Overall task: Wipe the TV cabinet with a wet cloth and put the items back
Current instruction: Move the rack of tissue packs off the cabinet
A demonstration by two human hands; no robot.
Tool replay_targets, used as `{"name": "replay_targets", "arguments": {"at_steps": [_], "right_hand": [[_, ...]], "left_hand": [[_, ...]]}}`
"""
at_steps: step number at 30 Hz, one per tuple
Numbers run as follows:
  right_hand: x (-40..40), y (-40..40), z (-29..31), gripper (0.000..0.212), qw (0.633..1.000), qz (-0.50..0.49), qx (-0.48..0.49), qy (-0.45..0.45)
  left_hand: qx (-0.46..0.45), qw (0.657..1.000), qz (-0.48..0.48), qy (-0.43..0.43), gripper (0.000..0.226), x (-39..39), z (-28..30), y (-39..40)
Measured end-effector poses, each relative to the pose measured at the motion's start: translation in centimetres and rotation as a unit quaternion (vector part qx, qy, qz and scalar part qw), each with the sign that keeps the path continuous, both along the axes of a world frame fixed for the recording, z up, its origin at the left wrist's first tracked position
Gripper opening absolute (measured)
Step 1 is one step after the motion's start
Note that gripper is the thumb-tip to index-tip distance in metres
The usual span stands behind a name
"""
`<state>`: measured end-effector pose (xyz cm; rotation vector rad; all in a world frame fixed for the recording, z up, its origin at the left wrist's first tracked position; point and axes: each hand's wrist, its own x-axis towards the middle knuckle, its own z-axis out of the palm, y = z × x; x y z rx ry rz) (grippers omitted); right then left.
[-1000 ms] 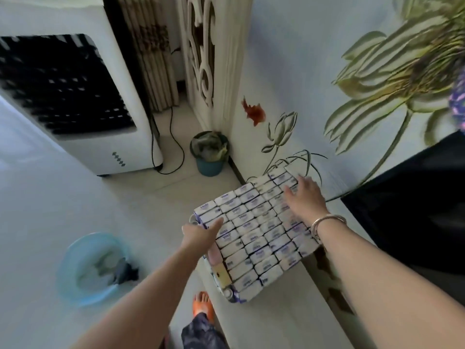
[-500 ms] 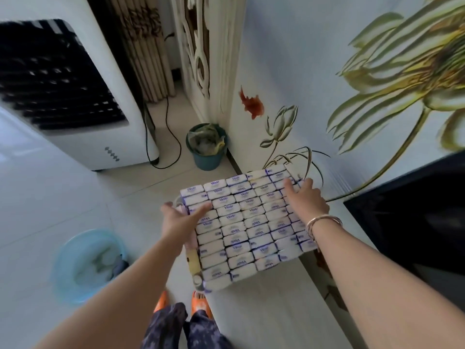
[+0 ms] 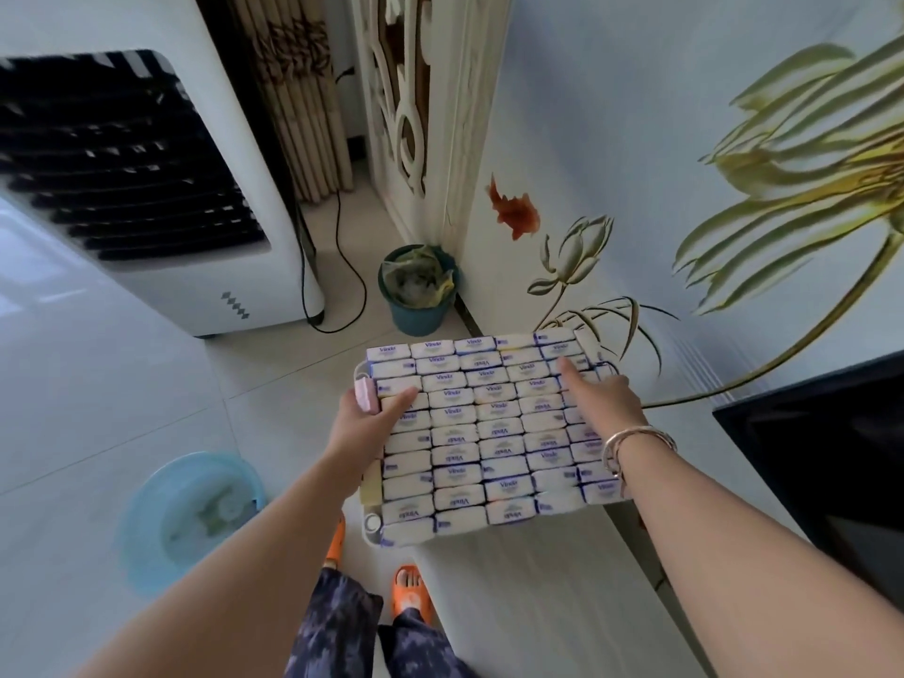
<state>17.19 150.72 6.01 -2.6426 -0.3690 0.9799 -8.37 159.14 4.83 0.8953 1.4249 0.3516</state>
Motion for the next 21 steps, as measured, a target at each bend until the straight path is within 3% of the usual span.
{"name": "replay_targets", "arguments": {"at_steps": [8,12,15,21], "right_hand": [[-4.2,8.8,1.3,0.088,0.998,0.009,0.02,0.06],[-5.3,10.4,0.0,0.092,0.997,0.047,-0.046,-0.029],[-5.6,9.9,-1.3,0.099,0.995,0.038,-0.085,-0.044],[-6.9,11.3,-1.8,0.096,0.997,-0.066,0.016,0.037]], "left_hand": [[0.003,0.999,0.022,-0.03,0.055,-6.1,0.8,7.6],[-0.018,0.998,-0.007,-0.052,0.042,-7.2,0.0,10.7],[-0.032,0.997,-0.026,-0.058,0.043,-7.7,-0.9,11.7],[-0.043,0.997,-0.033,-0.061,0.055,-8.0,-2.5,13.8]]}}
